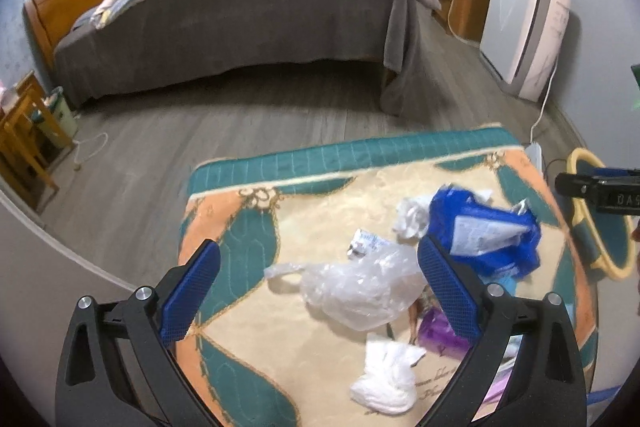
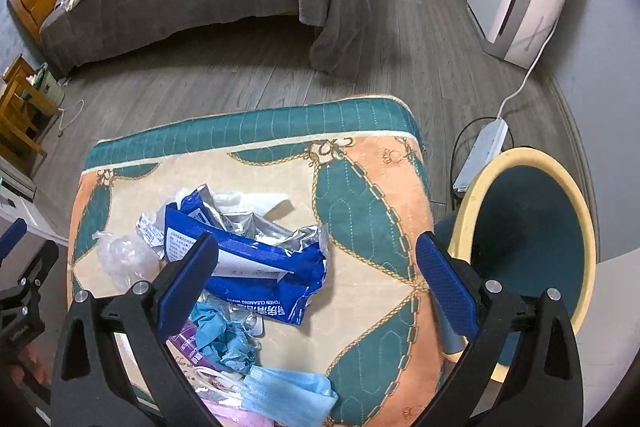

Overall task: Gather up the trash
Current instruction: 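Move both grippers back over the remaining trash on the cushion, then grasp the blue wipes pack with the right gripper while the left grasps a clear plastic bag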

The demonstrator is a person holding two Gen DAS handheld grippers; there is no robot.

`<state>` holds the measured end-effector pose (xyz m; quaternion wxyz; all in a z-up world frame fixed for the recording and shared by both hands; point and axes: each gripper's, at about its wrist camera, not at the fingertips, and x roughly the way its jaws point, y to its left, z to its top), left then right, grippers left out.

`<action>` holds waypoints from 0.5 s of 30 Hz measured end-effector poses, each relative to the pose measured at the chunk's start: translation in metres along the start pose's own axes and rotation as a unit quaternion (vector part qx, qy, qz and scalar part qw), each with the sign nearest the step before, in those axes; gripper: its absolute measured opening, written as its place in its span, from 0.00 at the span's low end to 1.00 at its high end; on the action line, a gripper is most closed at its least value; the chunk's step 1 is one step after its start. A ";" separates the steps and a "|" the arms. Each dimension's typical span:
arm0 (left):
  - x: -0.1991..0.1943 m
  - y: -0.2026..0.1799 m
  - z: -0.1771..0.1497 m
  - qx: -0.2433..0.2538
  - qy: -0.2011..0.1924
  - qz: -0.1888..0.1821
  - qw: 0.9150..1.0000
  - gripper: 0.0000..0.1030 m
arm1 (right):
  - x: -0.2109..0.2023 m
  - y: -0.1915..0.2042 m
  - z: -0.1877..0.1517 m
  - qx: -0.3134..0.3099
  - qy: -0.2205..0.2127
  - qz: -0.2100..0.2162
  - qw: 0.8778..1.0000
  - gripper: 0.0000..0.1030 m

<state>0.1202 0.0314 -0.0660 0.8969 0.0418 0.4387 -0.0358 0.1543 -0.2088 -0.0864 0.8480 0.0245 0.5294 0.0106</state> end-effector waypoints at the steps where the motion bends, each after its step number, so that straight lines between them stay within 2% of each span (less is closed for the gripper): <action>1: 0.005 0.000 -0.002 0.004 0.011 -0.004 1.000 0.95 | 0.004 0.004 -0.001 -0.002 0.004 0.005 1.000 0.94; 4: 0.017 -0.004 -0.007 0.022 0.026 -0.015 0.999 0.95 | 0.015 0.010 -0.003 -0.003 0.023 0.018 1.000 0.94; 10: 0.033 -0.013 -0.011 0.044 0.043 -0.029 0.998 0.95 | 0.043 -0.006 -0.010 0.039 0.070 -0.010 0.997 0.94; 15: 0.051 -0.019 -0.015 0.046 0.066 -0.041 0.996 0.95 | 0.061 -0.010 -0.021 0.055 0.108 -0.013 0.993 0.87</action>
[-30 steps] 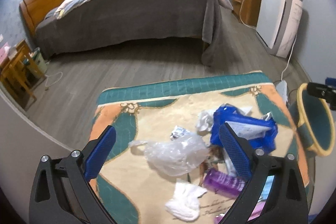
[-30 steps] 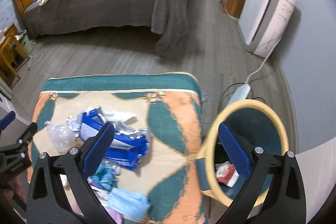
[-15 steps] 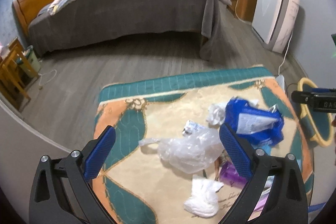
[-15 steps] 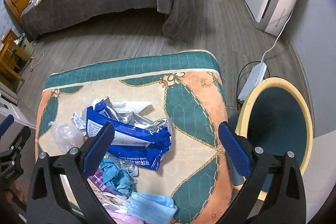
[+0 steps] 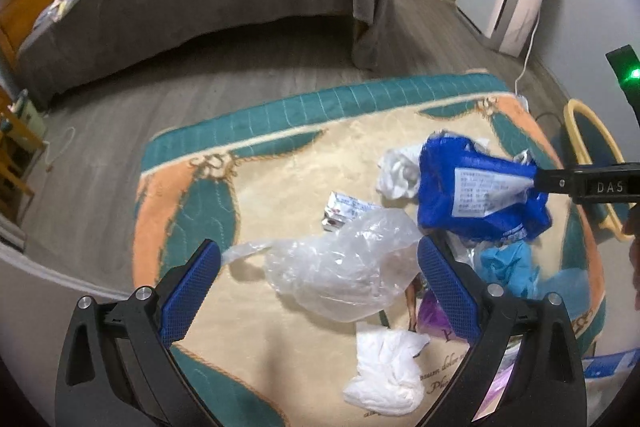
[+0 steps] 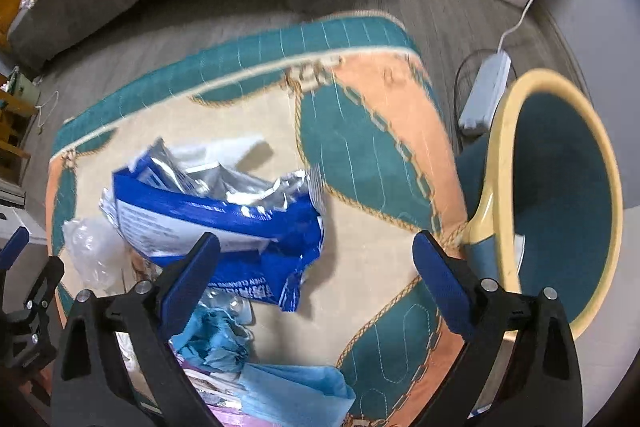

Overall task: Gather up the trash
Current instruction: 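Grasp the blue wipes pack with the right gripper while the left grasps a clear plastic bag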

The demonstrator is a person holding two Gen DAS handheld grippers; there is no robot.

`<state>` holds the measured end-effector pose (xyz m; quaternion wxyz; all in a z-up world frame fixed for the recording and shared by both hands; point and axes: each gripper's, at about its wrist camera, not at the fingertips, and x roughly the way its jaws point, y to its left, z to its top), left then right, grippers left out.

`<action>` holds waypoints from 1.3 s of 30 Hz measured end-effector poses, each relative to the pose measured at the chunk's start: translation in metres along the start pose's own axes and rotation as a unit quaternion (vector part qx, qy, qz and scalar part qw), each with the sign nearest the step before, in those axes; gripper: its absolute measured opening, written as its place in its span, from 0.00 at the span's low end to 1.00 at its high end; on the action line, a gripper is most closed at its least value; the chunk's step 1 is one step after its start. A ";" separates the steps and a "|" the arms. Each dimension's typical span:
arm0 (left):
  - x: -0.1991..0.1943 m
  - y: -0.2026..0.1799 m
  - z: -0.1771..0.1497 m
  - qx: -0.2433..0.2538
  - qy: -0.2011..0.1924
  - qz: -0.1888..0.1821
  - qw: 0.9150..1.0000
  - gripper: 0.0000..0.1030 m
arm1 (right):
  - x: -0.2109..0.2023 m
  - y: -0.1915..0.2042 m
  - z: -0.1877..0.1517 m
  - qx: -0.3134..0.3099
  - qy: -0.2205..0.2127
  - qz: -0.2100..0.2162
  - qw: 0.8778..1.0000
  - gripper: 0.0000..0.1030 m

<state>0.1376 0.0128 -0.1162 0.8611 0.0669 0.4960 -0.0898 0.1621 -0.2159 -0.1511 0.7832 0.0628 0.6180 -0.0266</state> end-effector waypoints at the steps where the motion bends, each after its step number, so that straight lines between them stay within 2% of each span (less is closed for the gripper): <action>1: 0.003 -0.002 0.000 0.006 0.004 0.000 1.000 0.95 | 0.005 0.001 -0.002 0.003 0.012 0.004 1.000 0.84; 2: 0.007 -0.005 -0.001 0.015 0.008 0.001 1.000 0.95 | 0.010 0.002 -0.003 0.006 0.020 0.010 1.000 0.82; 4: 0.015 -0.011 -0.002 0.033 0.017 0.001 0.999 0.95 | 0.019 0.004 -0.005 0.013 0.041 0.025 0.999 0.67; 5: 0.020 -0.014 -0.003 0.043 0.023 0.000 0.999 0.95 | 0.023 0.005 -0.005 0.012 0.048 0.029 0.998 0.63; 7: 0.029 -0.018 -0.005 0.057 0.038 0.004 0.998 0.91 | 0.027 0.010 -0.007 0.001 0.061 0.032 0.998 0.31; 8: 0.032 -0.018 -0.005 0.060 0.043 0.003 0.997 0.90 | 0.028 0.011 -0.007 -0.002 0.066 0.035 0.997 0.30; 10: 0.035 -0.018 -0.006 0.063 0.051 -0.008 0.997 0.69 | 0.025 0.011 -0.008 -0.003 0.065 0.037 0.997 0.28; 16: 0.025 -0.018 -0.002 0.060 0.050 -0.036 0.996 0.28 | -0.001 0.007 -0.009 -0.016 0.035 0.042 0.998 0.25; 18: 0.021 -0.018 -0.001 0.061 0.048 -0.046 0.996 0.20 | -0.012 0.002 -0.010 -0.014 0.023 0.048 0.999 0.24; 23: -0.015 -0.031 0.003 0.089 -0.005 -0.039 0.995 0.19 | -0.048 -0.012 -0.019 0.003 -0.025 0.070 0.997 0.22; 26: -0.036 -0.033 0.009 0.078 -0.032 -0.044 0.995 0.18 | -0.071 -0.018 -0.023 0.002 -0.062 0.079 0.995 0.21; 30: -0.057 -0.042 0.017 0.093 -0.067 -0.021 0.993 0.18 | -0.093 -0.034 -0.024 0.019 -0.096 0.086 0.991 0.21; 36: -0.086 -0.068 0.032 0.117 -0.132 -0.019 0.984 0.18 | -0.107 -0.056 -0.035 0.035 -0.143 0.032 0.989 0.21; 39: -0.087 -0.083 0.037 0.125 -0.141 -0.030 0.982 0.18 | -0.112 -0.068 -0.033 0.038 -0.151 0.029 0.987 0.21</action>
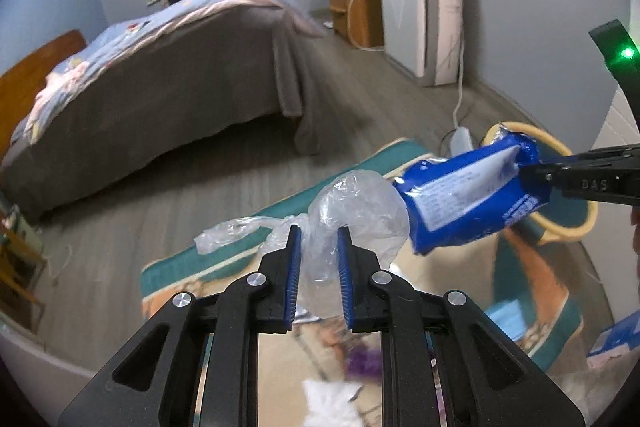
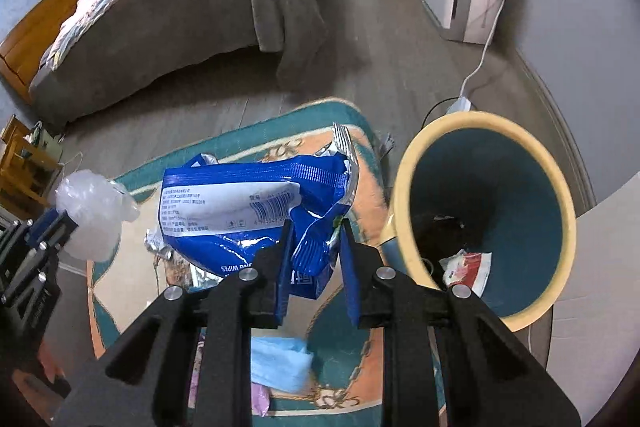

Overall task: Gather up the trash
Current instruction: 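Grasp the blue wipes pack with the right gripper while the left grasps a clear plastic bag, then carry the wipes pack with the right gripper while the left carries the plastic bag over the wastebasket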

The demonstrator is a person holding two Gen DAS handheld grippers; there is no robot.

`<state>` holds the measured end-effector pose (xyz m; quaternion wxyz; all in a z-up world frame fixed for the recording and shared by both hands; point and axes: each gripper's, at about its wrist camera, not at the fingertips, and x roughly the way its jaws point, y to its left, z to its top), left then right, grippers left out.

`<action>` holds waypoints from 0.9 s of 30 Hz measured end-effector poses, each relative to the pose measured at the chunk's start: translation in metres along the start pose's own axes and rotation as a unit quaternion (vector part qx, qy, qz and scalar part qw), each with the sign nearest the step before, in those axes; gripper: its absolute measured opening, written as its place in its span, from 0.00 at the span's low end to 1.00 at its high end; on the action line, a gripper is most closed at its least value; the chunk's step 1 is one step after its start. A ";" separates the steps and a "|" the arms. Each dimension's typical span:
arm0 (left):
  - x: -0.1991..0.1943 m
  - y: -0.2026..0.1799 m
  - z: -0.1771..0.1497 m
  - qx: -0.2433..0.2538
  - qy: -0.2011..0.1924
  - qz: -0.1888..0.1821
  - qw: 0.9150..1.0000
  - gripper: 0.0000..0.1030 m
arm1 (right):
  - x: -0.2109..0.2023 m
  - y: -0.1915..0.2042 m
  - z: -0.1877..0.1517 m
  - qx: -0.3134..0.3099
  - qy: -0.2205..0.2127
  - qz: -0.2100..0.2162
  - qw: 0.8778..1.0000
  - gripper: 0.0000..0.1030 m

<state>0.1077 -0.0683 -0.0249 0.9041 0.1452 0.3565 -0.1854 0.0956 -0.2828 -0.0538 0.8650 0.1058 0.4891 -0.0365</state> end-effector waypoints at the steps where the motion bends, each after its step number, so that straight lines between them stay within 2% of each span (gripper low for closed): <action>1: 0.003 -0.006 0.001 0.004 0.003 -0.007 1.000 0.18 | -0.002 -0.001 0.002 -0.001 -0.005 -0.003 1.000 0.21; 5: 0.006 -0.019 0.006 0.021 0.003 -0.001 1.000 0.18 | -0.005 -0.003 0.004 -0.011 -0.016 -0.007 1.000 0.21; 12: 0.005 -0.020 0.018 -0.020 -0.008 -0.005 1.000 0.18 | -0.018 -0.018 0.007 -0.021 -0.038 -0.024 0.999 0.21; 17: 0.009 -0.029 0.025 -0.050 -0.005 -0.020 0.999 0.18 | -0.022 -0.045 0.009 0.003 -0.043 -0.033 0.999 0.21; 22: 0.009 -0.048 0.032 -0.035 -0.018 -0.016 0.999 0.18 | -0.029 -0.071 0.011 0.031 -0.053 -0.038 0.997 0.21; 27: 0.017 -0.064 0.039 -0.044 -0.011 -0.034 0.998 0.18 | -0.031 -0.087 0.011 0.042 -0.054 -0.046 0.997 0.21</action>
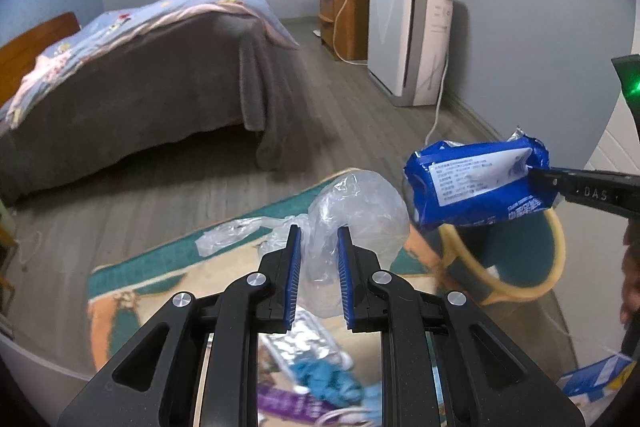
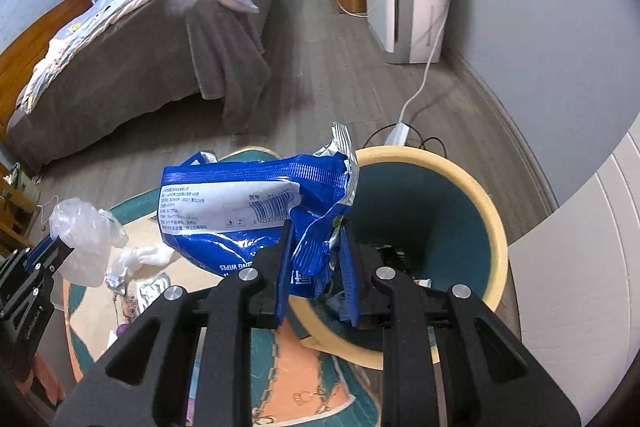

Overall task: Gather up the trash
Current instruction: 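Carry the wipes pack with the right gripper while the left carries the plastic bag over the wastebasket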

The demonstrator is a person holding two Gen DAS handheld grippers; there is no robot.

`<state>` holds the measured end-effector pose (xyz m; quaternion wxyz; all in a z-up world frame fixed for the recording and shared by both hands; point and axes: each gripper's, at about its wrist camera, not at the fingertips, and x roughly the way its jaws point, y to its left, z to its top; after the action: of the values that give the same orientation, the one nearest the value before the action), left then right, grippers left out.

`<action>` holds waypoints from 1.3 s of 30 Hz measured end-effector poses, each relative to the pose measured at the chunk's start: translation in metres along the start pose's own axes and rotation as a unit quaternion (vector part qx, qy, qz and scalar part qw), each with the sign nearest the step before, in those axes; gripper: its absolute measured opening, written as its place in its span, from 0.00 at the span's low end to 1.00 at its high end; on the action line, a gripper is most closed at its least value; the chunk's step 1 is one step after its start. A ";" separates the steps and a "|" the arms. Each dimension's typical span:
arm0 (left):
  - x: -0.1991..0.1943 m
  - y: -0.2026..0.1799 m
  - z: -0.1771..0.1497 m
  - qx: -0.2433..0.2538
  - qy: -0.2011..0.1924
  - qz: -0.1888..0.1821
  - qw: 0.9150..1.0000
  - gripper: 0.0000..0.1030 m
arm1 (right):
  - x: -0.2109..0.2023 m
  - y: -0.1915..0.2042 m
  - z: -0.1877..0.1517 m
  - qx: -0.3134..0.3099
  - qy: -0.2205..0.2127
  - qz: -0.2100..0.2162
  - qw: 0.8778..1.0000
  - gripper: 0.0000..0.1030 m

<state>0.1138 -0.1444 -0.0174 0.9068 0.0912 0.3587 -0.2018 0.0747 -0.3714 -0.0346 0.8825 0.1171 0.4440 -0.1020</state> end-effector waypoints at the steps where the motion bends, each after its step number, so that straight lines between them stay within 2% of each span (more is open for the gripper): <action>1: 0.001 -0.003 0.001 0.002 0.000 0.000 1.000 0.18 | 0.000 -0.004 0.000 0.003 0.000 -0.002 1.000 0.21; 17: 0.017 -0.059 0.003 0.060 -0.002 -0.017 0.998 0.18 | 0.007 -0.074 0.003 0.063 0.006 -0.038 0.997 0.21; 23: 0.016 -0.079 0.007 0.061 -0.006 -0.035 0.997 0.18 | 0.014 -0.097 -0.001 0.088 0.013 -0.059 0.994 0.21; 31: 0.030 -0.123 -0.003 0.080 0.016 -0.068 0.994 0.18 | 0.023 -0.117 -0.011 0.100 0.038 -0.109 0.988 0.21; 39: 0.054 -0.153 -0.004 0.076 0.033 -0.088 0.993 0.18 | 0.027 -0.132 -0.018 0.130 0.051 -0.121 0.983 0.21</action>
<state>0.0813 -0.2974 -0.0607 0.8636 0.1348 0.3790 -0.3041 0.0391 -0.4936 -0.0817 0.8174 0.1811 0.4821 -0.2583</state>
